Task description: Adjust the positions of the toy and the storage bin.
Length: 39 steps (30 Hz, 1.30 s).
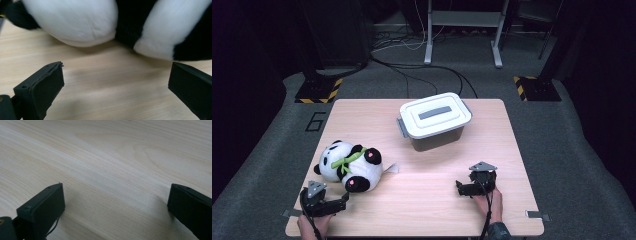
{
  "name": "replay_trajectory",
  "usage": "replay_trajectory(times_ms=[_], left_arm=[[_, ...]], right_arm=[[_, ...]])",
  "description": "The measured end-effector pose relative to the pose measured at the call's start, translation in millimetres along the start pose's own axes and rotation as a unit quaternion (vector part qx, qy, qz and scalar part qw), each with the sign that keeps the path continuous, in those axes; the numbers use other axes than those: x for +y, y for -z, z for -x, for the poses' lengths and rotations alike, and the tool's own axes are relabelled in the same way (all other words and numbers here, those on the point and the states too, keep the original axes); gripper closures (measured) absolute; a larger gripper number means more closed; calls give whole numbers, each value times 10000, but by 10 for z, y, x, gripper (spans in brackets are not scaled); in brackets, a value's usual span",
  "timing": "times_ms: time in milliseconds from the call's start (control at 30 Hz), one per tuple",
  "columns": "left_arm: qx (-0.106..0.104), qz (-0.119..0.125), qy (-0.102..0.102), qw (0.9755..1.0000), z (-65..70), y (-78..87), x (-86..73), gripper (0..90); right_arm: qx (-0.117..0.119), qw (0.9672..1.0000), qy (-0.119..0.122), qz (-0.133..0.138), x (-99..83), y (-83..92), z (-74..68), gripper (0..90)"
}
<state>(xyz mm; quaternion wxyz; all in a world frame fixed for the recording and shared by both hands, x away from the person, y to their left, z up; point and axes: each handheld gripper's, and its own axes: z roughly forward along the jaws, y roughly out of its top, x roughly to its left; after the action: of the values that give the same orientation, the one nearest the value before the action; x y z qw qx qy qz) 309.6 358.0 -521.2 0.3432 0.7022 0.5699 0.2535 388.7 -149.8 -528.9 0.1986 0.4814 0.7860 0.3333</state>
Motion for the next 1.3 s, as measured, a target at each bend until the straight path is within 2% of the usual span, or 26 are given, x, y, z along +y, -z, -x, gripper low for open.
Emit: replay_trajectory(times_ms=[67,167,233,300,333,400,433,600,767,800,867,900,933,967,1000,1067,1133,1167,1233,1300], left_arm=[[57,9,-62,10000,28,-72,-22,0],[94,-138,-179,9997,53,-123,-14,0],[155,-139,-231,9995,63,-145,-5,0],[144,-212,-233,9994,65,-158,1,0],[-2,-360,-207,9991,38,-202,21,0],[41,-379,-122,9992,25,-208,28,0],[41,-379,-122,9992,25,-208,28,0],[44,-371,-154,9992,21,-210,28,0],[34,-383,-134,9992,24,-208,27,0],[34,-383,-134,9992,24,-208,27,0],[34,-385,-139,9992,23,-207,27,0],[27,-439,-206,9988,14,-200,29,0],[27,-439,-206,9988,14,-200,29,0],[28,-437,-202,9988,15,-200,29,0],[29,-437,-205,9988,14,-200,29,0],[29,-437,-205,9988,14,-200,29,0],[30,-435,-203,9988,15,-201,29,0],[36,-430,-219,9988,13,-201,30,0],[32,-438,-204,9988,15,-200,29,0],[35,-433,-205,9988,16,-201,29,0]], right_arm=[[-5,10000,2,3,0,0,0,4],[5,10000,17,1,1,0,2,1],[19,10000,26,0,3,-2,5,0],[36,10000,29,-3,5,-3,9,0],[61,10000,56,-18,9,-4,14,0],[160,9998,89,-45,16,2,35,0],[206,9998,8,-26,20,3,35,0],[328,9994,-53,-36,53,21,92,0],[288,9995,37,112,311,152,131,0],[288,9995,37,112,311,152,131,0],[262,9993,146,236,497,207,134,1],[273,9992,154,260,559,224,129,2],[273,9992,154,260,559,224,129,2],[276,9991,155,274,620,235,120,2],[285,9989,213,322,754,250,109,3],[291,9987,235,334,798,252,108,3],[278,9986,285,353,926,252,105,4],[253,9985,336,358,1030,247,122,5],[250,9984,355,374,1068,242,134,7],[215,9985,323,392,1212,221,185,8]])
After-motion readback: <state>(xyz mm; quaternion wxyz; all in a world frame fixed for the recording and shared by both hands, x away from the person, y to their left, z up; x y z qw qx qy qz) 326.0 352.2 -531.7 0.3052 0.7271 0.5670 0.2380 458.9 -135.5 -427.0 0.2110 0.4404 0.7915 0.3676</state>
